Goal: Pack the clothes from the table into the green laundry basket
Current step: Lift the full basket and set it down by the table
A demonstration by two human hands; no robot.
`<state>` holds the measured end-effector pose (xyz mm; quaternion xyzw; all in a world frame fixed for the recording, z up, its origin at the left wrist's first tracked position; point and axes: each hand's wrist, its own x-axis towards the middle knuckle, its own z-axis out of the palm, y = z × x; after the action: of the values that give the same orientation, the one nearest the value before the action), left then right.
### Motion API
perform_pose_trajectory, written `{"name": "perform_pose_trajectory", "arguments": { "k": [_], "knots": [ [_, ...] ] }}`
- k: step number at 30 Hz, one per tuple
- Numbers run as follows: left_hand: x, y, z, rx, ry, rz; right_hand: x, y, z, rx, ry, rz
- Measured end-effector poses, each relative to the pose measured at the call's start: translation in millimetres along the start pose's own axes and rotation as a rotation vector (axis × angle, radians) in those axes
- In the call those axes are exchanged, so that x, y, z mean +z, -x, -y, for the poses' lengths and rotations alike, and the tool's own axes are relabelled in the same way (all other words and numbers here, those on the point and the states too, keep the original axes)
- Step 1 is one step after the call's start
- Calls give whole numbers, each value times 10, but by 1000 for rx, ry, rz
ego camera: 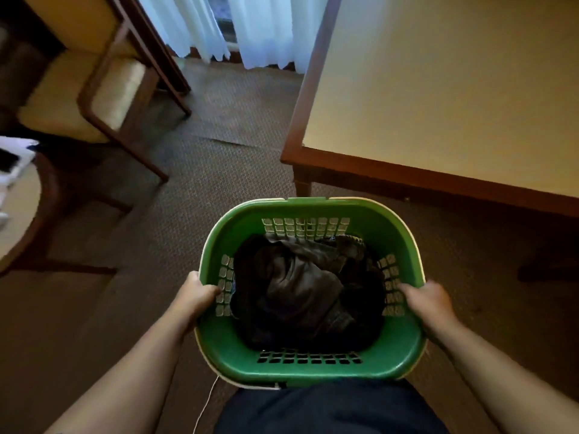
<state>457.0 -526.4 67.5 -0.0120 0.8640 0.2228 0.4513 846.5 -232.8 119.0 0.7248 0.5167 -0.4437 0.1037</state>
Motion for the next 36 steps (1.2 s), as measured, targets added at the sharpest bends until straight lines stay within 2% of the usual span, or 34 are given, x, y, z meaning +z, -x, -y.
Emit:
{"name": "perform_pose_trajectory", "arguments": {
  "k": [7, 14, 19, 27, 36],
  "knots": [
    [-540, 539, -12, -7, -71, -158, 524, 151, 665, -142, 159, 9],
    [-1382, -322, 278, -25, -176, -185, 1257, 420, 1386, -188, 174, 7],
    [-2012, -315, -131, -27, -229, -292, 1730, 597, 1945, -203, 128, 14],
    [-2971, -863, -966, 104, -348, -402, 2130, 603, 2906, -261, -5, -54],
    [-3448, -1784, -2251, 241, -506, -352, 2404, 79, 3706, -196, -171, -132]
  ]
}}
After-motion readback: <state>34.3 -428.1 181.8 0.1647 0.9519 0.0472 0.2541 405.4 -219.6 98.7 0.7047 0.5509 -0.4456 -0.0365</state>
